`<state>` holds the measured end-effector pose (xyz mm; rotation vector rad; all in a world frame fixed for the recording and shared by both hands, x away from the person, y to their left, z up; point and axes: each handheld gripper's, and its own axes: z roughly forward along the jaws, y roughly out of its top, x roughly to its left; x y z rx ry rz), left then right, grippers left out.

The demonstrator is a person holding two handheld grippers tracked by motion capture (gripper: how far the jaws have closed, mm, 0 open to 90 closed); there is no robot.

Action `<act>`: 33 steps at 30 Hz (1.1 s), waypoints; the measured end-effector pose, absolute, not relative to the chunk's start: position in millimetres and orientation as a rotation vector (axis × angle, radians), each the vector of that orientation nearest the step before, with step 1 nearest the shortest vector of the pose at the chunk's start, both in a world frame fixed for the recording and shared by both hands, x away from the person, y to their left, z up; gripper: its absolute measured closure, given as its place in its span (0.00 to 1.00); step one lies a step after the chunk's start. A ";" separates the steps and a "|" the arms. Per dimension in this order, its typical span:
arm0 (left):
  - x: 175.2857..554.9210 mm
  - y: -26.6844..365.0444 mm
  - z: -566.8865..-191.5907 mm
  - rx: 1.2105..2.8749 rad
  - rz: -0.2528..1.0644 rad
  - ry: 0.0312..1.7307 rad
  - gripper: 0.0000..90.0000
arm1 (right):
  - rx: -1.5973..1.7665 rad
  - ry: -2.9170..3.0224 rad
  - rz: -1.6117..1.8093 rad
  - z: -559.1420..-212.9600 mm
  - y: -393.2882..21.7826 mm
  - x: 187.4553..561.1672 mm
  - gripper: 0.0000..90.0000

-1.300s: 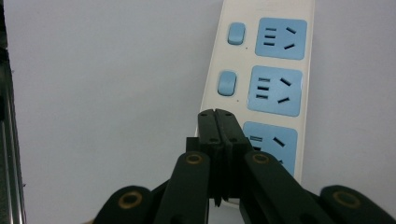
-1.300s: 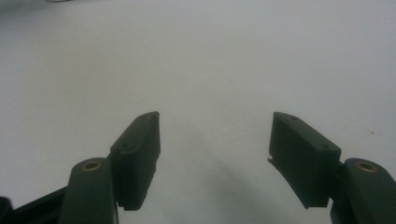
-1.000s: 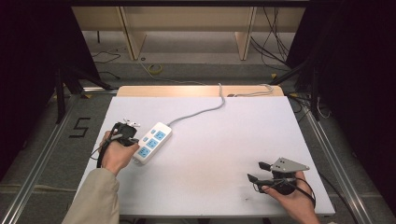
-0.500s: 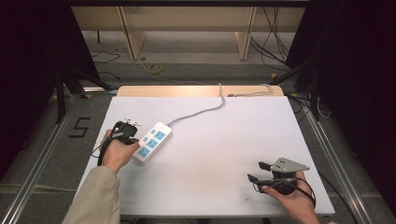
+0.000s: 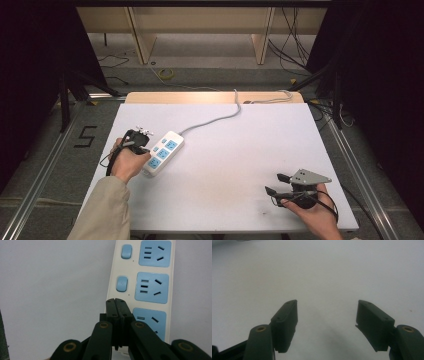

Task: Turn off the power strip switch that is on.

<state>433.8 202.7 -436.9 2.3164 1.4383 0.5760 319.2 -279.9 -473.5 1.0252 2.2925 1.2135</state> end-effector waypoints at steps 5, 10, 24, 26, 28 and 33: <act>435.0 203.2 -437.8 2.329 0.571 1.443 1.00 | 1.023 2.296 1.213 -473.7 -279.6 319.3 0.38; 435.3 202.4 -438.3 2.328 0.564 1.444 1.00 | 1.023 2.295 1.213 -473.6 -279.5 319.1 0.38; 437.2 204.1 -440.3 2.334 0.542 1.453 1.00 | 1.023 2.297 1.215 -473.8 -279.0 319.1 0.38; 437.4 204.1 -440.5 2.336 0.542 1.453 1.00 | 1.023 2.297 1.215 -473.8 -279.0 319.1 0.38; 437.6 204.2 -440.6 2.337 0.540 1.453 1.00 | 1.023 2.296 1.215 -473.8 -279.0 319.1 0.38; 438.1 203.9 -441.6 2.339 0.539 1.453 1.00 | 1.025 2.300 1.211 -473.7 -278.9 319.1 0.38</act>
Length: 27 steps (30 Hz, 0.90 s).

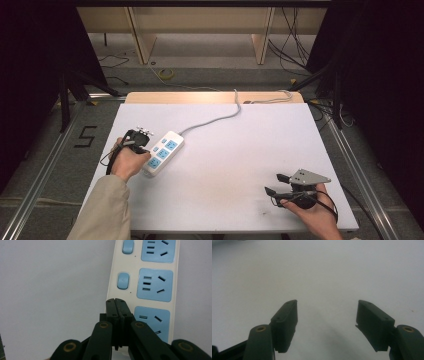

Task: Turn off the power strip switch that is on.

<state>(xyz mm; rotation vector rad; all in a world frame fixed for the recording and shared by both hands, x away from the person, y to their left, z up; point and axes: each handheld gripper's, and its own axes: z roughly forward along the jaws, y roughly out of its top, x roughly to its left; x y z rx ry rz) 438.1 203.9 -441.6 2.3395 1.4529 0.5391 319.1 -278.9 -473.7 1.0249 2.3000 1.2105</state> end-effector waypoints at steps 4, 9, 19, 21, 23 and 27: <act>438.5 204.0 -442.3 2.347 0.534 1.454 1.00 | 1.024 2.300 1.211 -473.8 -279.0 319.0 0.38; 438.8 203.7 -442.8 2.350 0.529 1.456 1.00 | 1.024 2.300 1.211 -473.8 -279.0 319.0 0.38; 438.4 201.1 -443.5 2.358 0.556 1.460 1.00 | 1.020 2.304 1.206 -473.7 -278.9 318.9 0.38; 438.3 200.9 -443.5 2.364 0.558 1.456 1.00 | 1.022 2.302 1.207 -473.7 -278.8 318.8 0.38; 438.2 200.6 -443.5 2.364 0.558 1.457 1.00 | 1.018 2.302 1.208 -473.7 -278.9 318.8 0.38; 438.0 200.8 -443.8 2.360 0.559 1.459 1.00 | 1.022 2.301 1.208 -473.7 -278.8 318.8 0.38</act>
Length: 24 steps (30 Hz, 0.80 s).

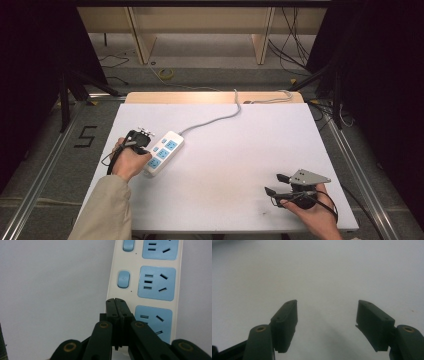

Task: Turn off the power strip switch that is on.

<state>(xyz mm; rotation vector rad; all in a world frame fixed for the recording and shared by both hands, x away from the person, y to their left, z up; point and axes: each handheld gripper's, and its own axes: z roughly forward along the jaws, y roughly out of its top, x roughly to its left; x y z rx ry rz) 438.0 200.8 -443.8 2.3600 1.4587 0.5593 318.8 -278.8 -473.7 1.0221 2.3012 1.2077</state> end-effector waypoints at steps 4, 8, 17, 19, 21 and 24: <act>437.8 200.7 -443.9 2.360 0.563 1.457 1.00 | 1.018 2.296 1.211 -473.6 -278.6 318.8 0.38; 437.4 200.8 -443.9 2.354 0.558 1.463 1.00 | 1.018 2.297 1.211 -473.7 -278.5 318.7 0.38; 437.0 201.6 -444.0 2.358 0.558 1.455 1.00 | 1.015 2.299 1.210 -473.5 -278.4 318.6 0.38; 436.8 202.2 -444.1 2.353 0.556 1.456 1.00 | 1.017 2.298 1.212 -473.5 -278.1 318.4 0.38; 436.6 202.3 -444.2 2.351 0.556 1.457 1.00 | 1.015 2.300 1.210 -473.6 -278.2 318.5 0.38; 436.6 201.9 -444.2 2.355 0.559 1.454 1.00 | 1.015 2.299 1.210 -473.6 -278.1 318.5 0.38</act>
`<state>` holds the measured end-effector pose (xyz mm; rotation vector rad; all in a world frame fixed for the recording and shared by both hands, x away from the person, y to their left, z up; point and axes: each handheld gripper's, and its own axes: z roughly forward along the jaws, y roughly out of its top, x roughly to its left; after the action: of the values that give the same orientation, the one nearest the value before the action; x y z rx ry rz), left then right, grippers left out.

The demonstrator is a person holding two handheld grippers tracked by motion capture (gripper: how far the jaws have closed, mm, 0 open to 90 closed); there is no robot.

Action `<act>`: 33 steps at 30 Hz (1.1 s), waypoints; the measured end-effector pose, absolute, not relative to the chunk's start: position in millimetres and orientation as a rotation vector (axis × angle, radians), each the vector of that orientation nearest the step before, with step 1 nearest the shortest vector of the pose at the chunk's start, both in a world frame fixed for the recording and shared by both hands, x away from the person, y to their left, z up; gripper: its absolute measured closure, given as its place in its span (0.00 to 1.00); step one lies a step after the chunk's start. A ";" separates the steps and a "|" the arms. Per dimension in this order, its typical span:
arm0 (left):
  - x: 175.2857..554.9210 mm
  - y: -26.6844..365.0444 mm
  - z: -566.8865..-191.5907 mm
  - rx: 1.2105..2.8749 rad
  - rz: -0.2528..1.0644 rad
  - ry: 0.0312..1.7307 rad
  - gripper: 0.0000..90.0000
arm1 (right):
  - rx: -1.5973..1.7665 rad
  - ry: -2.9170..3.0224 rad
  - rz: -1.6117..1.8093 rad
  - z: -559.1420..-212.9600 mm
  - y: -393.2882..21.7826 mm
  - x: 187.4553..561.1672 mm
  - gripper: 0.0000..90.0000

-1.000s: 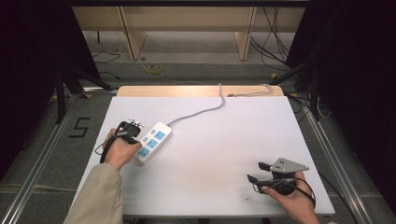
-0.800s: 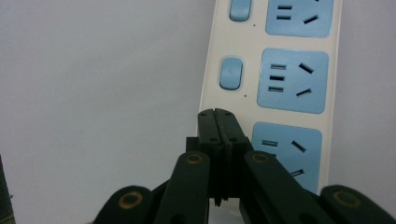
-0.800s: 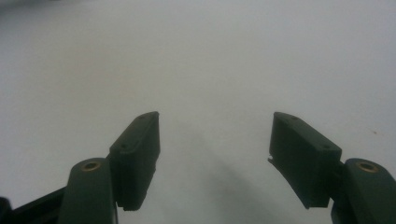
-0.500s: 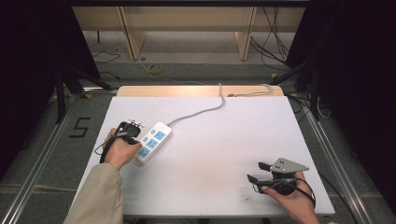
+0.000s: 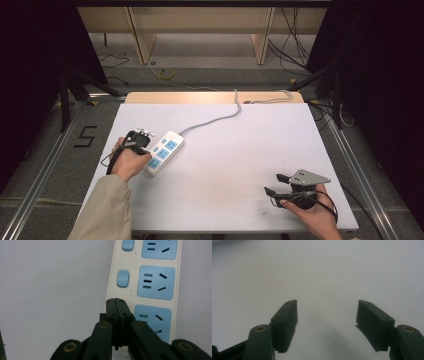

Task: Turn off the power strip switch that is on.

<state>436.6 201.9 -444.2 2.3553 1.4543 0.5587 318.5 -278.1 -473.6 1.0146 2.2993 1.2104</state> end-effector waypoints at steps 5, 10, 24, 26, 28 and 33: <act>436.4 201.3 -444.4 2.358 0.567 1.453 1.00 | 1.015 2.299 1.211 -473.5 -277.9 318.4 0.38; 435.8 200.7 -444.5 2.360 0.565 1.457 1.00 | 1.017 2.298 1.211 -473.6 -277.7 318.4 0.38; 435.5 200.3 -445.2 2.372 0.568 1.453 1.00 | 1.010 2.302 1.209 -473.5 -277.2 318.2 0.38; 435.6 200.7 -445.2 2.369 0.564 1.453 1.00 | 1.011 2.302 1.209 -473.6 -277.3 318.2 0.38; 435.5 200.5 -445.2 2.371 0.566 1.452 1.00 | 1.013 2.303 1.208 -473.6 -277.4 318.3 0.38; 435.6 201.5 -445.1 2.363 0.560 1.454 1.00 | 1.013 2.303 1.209 -473.7 -277.5 318.4 0.38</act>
<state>435.6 201.5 -445.1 2.3633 1.4542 0.5598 318.4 -277.5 -473.7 1.0129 2.3033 1.2088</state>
